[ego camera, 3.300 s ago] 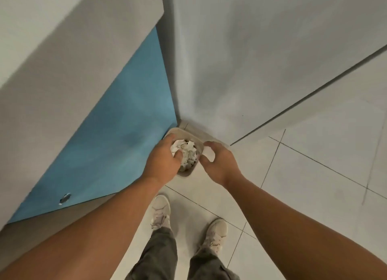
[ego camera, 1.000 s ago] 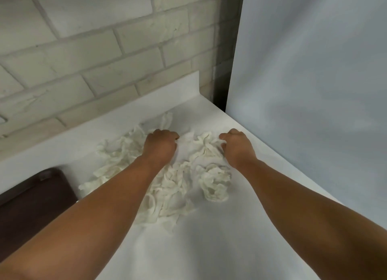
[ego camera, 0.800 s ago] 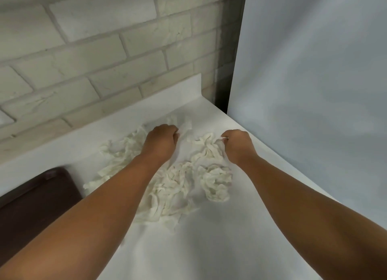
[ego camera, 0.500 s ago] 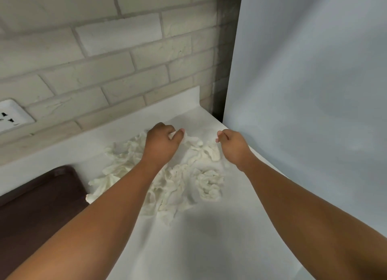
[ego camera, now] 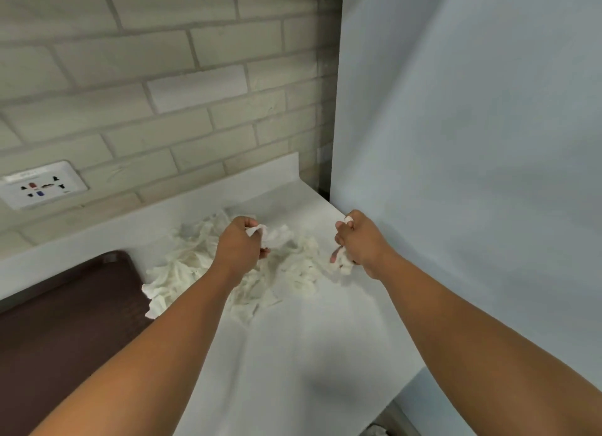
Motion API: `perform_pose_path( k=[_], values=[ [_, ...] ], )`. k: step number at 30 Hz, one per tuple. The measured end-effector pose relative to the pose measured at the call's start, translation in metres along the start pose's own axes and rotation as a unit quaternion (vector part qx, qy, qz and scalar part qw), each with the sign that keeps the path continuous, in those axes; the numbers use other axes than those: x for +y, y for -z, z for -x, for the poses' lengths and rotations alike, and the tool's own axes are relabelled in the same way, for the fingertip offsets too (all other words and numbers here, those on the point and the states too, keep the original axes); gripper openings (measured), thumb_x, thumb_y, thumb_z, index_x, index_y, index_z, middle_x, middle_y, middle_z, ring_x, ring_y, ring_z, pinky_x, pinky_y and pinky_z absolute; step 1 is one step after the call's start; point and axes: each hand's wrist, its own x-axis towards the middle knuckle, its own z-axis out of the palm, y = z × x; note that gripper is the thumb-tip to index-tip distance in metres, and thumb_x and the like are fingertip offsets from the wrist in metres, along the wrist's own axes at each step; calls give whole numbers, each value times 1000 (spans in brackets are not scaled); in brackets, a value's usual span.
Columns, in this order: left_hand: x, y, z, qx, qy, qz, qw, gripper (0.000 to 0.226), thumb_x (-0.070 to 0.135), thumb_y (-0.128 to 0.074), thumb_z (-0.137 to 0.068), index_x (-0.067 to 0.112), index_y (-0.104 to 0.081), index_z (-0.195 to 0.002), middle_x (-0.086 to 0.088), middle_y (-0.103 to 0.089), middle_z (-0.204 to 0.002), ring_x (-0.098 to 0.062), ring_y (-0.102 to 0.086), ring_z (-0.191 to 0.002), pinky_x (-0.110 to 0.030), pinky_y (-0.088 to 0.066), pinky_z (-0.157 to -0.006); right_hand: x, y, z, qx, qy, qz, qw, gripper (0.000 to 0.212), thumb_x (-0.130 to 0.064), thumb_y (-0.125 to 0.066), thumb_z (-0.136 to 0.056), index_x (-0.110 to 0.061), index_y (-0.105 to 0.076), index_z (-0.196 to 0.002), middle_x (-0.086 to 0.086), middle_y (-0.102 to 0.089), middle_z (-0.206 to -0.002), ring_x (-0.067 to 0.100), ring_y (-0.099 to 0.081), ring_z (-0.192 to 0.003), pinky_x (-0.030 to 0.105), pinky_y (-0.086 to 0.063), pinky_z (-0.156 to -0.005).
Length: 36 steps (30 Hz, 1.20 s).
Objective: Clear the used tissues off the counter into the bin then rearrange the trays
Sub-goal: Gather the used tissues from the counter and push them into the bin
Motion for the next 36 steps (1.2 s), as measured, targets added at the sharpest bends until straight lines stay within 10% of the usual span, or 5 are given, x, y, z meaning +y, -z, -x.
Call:
perform_pose_path(
  k=[4,12,17,29,36],
  values=[
    [14,-12,41,-38,-3,20,999,37,41,-64,-94,8,-56,-109,-10,-59,-106,-29,-74,-65,-42,-62,-72,11,22,39,-8,-12,-3,1000,21,-28,-51,-98,-21,-33,-105,4,-42,-106,22,-54,-59,36,-54,-55],
    [24,-61,144,-62,-48,-111,991,25,9,-73,-84,10,-52,-72,-6,-66,-66,-16,-61,-53,-25,-48,-51,44,83,130,6,24,-36,999,55,-2,-66,-80,-25,-28,-112,4,-35,-98,18,-44,-84,62,-54,-80],
    [9,-84,195,-83,-2,-52,995,25,-3,-53,-92,9,-50,-70,-13,-68,-79,-29,-75,-71,-47,-58,-83,67,103,178,23,16,-87,996,52,11,-55,-83,-24,-31,-114,8,-40,-98,20,-48,-80,55,-59,-76],
    [-15,-157,281,-182,-16,-104,978,36,47,-49,-100,15,-55,-83,-2,-55,-73,-19,-52,-63,-32,-45,-64,146,179,281,76,-88,-133,984,9,-2,-44,-91,-10,-45,-86,9,-43,-74,19,-40,-57,29,-37,-48],
    [-50,-210,309,-218,13,-87,972,43,55,-51,-95,20,-43,-70,-4,-43,-60,-17,-41,-57,-35,-35,-61,227,213,315,33,-214,164,962,65,1,-68,-79,-12,-26,-127,12,-46,-96,20,-49,-73,29,-43,-56]
  ],
)
